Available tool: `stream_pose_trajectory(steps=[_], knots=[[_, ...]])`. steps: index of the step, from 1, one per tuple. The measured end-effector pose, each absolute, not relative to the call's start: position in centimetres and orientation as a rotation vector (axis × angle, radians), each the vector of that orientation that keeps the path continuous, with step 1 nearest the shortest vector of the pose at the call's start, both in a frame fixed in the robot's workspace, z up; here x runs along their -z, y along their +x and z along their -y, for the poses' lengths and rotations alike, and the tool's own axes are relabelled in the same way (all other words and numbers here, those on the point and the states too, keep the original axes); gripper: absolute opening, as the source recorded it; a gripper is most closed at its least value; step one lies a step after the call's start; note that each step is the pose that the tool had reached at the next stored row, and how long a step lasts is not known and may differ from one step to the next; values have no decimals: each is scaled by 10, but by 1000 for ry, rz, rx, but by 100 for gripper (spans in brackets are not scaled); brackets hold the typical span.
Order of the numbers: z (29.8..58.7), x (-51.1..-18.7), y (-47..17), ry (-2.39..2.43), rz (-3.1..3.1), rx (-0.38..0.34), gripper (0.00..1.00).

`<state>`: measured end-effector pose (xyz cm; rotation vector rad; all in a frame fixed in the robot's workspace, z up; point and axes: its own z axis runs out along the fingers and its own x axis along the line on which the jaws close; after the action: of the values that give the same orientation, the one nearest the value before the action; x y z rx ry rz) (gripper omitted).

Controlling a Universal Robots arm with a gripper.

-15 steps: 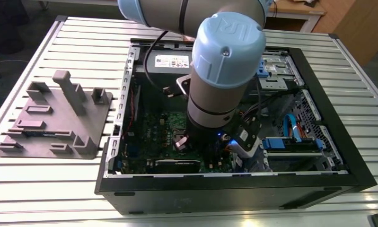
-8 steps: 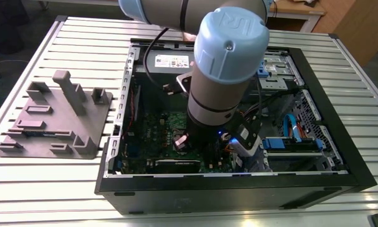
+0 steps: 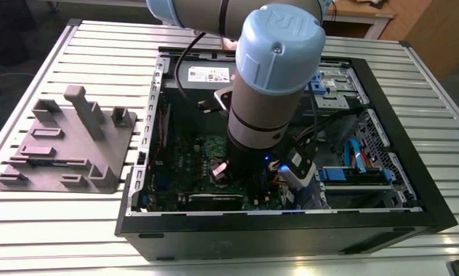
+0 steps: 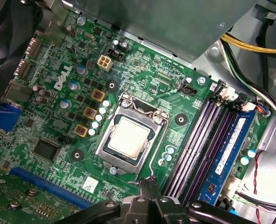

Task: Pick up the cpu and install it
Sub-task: 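Install the first cpu locking lever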

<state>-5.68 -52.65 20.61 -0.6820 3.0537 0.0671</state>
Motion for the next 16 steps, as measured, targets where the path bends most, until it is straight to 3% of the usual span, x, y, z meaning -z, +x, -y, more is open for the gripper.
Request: stream_pose_trajectory(steps=[16], knots=[[509,-206,-57,-682,-3054,-64,10]])
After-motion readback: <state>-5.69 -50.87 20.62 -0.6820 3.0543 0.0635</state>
